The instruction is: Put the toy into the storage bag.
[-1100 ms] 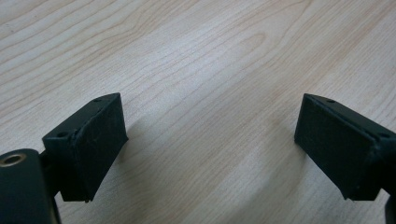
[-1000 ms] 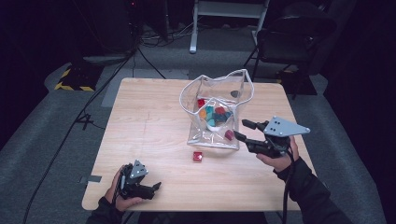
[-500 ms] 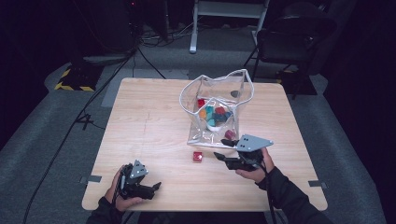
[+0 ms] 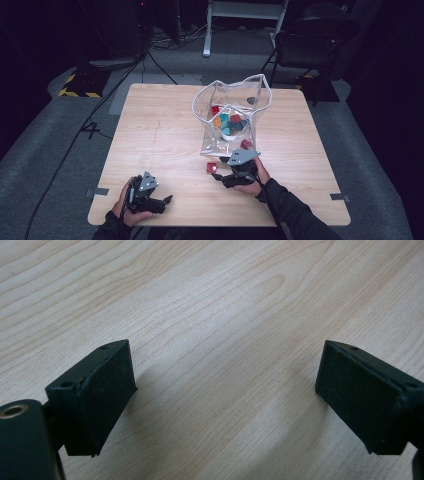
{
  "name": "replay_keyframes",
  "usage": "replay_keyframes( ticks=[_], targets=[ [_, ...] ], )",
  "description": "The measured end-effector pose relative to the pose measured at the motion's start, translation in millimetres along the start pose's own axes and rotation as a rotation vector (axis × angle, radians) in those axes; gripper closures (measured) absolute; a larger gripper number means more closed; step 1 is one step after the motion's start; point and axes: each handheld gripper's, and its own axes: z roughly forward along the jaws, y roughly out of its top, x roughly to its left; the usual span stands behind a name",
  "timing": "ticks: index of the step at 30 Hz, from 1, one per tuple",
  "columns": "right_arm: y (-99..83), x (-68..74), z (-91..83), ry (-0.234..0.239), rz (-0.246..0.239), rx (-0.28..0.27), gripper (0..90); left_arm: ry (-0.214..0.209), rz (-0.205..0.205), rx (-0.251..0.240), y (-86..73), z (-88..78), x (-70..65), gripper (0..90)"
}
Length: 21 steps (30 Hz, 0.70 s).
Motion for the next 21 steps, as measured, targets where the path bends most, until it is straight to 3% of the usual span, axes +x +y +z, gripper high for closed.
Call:
replay_keyframes(
  ticks=[11,18,21],
  targets=[
    [-6.3,-7.3,36.5,0.014,0.015,0.078,31.8,0.0,0.0,0.0,0.0,0.0,0.0,9.3],
    [-8.7,-7.6,48.6,0.001,0.028,0.1,31.9,0.0,0.0,0.0,0.0,0.0,0.0,9.3],
    [-10.9,-8.2,54.2,-0.007,0.056,0.105,31.9,0.0,0.0,0.0,0.0,0.0,-0.1,9.4]
  ],
)
